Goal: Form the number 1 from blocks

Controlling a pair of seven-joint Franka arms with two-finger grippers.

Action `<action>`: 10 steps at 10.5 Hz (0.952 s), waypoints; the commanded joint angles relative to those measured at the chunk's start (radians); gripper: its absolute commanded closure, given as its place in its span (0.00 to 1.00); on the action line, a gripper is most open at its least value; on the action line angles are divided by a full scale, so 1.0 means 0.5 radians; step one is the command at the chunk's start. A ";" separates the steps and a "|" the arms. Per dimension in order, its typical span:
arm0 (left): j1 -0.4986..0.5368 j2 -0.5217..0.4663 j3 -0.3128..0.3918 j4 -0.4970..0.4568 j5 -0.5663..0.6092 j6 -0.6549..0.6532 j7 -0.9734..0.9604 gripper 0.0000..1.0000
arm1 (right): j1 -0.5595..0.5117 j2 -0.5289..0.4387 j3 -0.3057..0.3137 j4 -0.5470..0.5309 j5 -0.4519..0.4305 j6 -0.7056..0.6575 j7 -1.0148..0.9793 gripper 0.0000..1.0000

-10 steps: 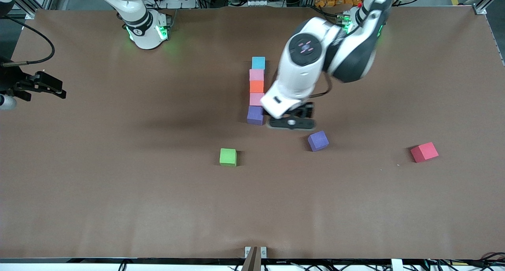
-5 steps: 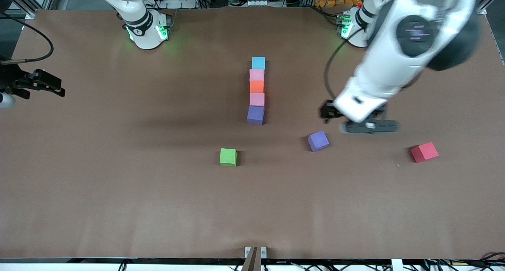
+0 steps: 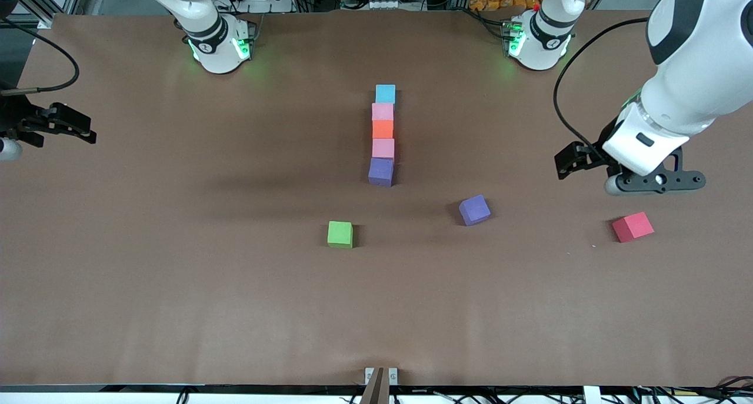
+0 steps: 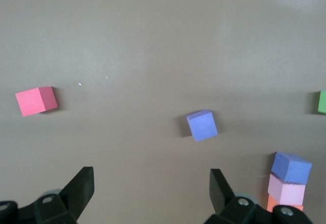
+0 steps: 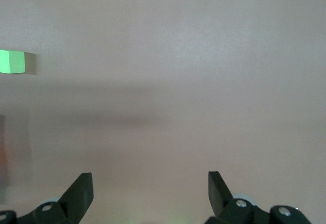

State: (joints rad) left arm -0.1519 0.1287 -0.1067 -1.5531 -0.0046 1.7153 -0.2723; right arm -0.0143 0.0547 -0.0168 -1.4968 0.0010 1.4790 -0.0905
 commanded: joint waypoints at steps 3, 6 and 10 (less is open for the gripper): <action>0.224 -0.205 -0.149 -0.167 0.074 0.018 0.130 0.00 | -0.039 -0.030 0.034 0.005 -0.033 -0.025 -0.018 0.00; 0.178 -0.227 -0.054 -0.167 0.089 0.018 0.176 0.00 | -0.039 -0.030 0.031 0.005 -0.033 -0.025 -0.018 0.00; 0.086 -0.251 0.063 -0.149 0.086 -0.034 0.256 0.00 | -0.039 -0.030 0.031 0.005 -0.033 -0.028 -0.018 0.00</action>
State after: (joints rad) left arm -0.0837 0.0285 -0.0881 -1.6079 0.0166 1.7099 -0.1528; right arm -0.0146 0.0543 -0.0172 -1.4958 -0.0001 1.4784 -0.0905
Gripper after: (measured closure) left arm 0.000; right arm 0.000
